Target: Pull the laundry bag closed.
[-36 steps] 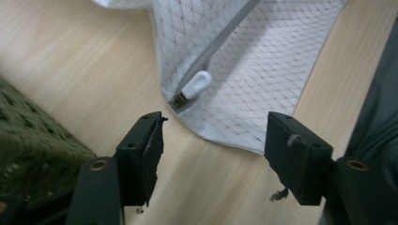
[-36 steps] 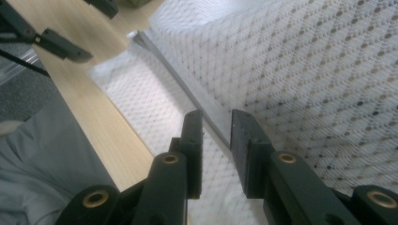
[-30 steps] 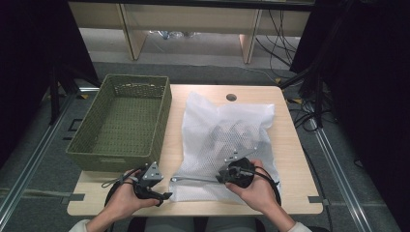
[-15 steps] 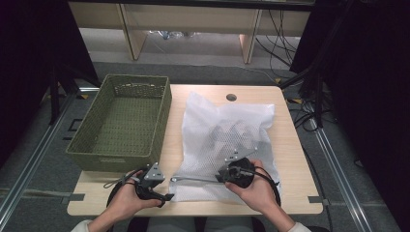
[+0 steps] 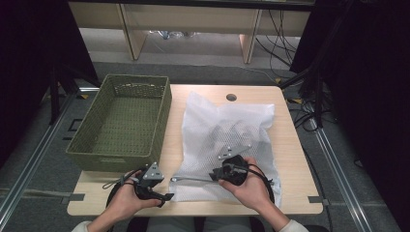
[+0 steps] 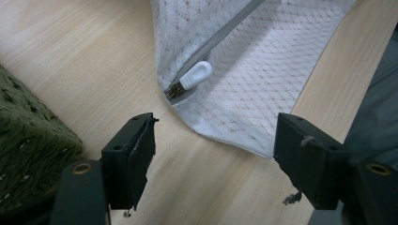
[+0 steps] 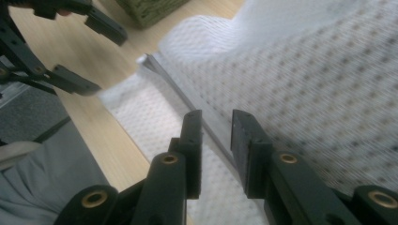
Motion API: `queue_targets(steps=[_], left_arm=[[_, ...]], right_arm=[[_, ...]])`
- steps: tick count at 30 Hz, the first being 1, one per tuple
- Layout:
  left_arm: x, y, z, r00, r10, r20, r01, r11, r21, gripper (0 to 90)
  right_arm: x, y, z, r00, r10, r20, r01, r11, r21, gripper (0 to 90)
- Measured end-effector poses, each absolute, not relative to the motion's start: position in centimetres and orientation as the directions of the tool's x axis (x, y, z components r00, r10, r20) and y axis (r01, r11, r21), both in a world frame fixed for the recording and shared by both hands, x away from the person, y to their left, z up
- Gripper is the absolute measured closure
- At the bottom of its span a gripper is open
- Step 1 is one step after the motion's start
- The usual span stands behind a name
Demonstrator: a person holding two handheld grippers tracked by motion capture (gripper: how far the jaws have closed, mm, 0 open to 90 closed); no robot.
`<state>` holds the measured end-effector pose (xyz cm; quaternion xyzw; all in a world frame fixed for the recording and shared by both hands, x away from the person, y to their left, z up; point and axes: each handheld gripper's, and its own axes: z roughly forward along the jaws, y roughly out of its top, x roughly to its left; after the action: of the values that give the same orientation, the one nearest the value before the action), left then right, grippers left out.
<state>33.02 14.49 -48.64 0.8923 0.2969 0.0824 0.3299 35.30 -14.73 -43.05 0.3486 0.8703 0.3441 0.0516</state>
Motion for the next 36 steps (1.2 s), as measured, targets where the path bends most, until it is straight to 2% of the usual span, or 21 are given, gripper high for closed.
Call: queue_targets(steps=[17, 18, 19, 21, 23, 24, 27, 29, 33, 36], left_arm=[[32.8, 14.4, -48.7, 0.817, 0.573, -0.063, 0.472, -0.603, 0.643, 29.3], [32.8, 14.4, -48.8, 0.816, 0.574, -0.064, 0.474, -0.601, 0.644, 29.3], [32.8, 14.4, -48.7, 0.818, 0.573, -0.057, 0.470, -0.607, 0.640, 29.3], [33.0, 14.5, -48.6, 0.826, 0.563, -0.028, 0.446, -0.623, 0.643, 29.3], [32.9, 14.3, -48.7, 0.815, 0.577, -0.056, 0.472, -0.603, 0.643, 29.3], [33.0, 14.3, -48.6, 0.826, 0.563, -0.030, 0.448, -0.622, 0.642, 29.2], [32.9, 14.2, -48.8, 0.815, 0.576, -0.054, 0.471, -0.606, 0.641, 29.2], [33.0, 14.3, -48.7, 0.819, 0.574, -0.008, 0.444, -0.626, 0.641, 29.2], [32.9, 14.2, -48.9, 0.823, 0.565, -0.058, 0.466, -0.614, 0.637, 29.2], [32.9, 14.2, -48.9, 0.824, 0.564, -0.053, 0.464, -0.619, 0.633, 29.1]], right_arm=[[35.9, -9.8, -42.8, -0.750, 0.619, 0.234, 0.616, 0.524, 0.588, 76.8], [36.1, -9.7, -42.9, -0.767, 0.603, 0.221, 0.594, 0.535, 0.601, 76.8], [36.0, -9.5, -42.8, -0.747, 0.622, 0.234, 0.620, 0.524, 0.585, 76.8], [36.3, -9.2, -43.0, -0.767, 0.598, 0.232, 0.599, 0.537, 0.594, 76.7], [36.3, -8.5, -43.2, -0.769, 0.591, 0.243, 0.602, 0.542, 0.586, 76.7], [36.3, -8.1, -43.3, -0.769, 0.590, 0.246, 0.604, 0.546, 0.580, 76.7], [36.5, -7.1, -43.7, -0.778, 0.578, 0.247, 0.598, 0.562, 0.571, 76.7], [36.7, -6.6, -44.0, -0.779, 0.575, 0.251, 0.600, 0.564, 0.568, 76.7], [37.0, -5.9, -44.5, -0.757, 0.592, 0.278, 0.633, 0.555, 0.540, 76.8], [37.4, -5.4, -45.0, -0.748, 0.597, 0.289, 0.645, 0.550, 0.530, 76.8]])
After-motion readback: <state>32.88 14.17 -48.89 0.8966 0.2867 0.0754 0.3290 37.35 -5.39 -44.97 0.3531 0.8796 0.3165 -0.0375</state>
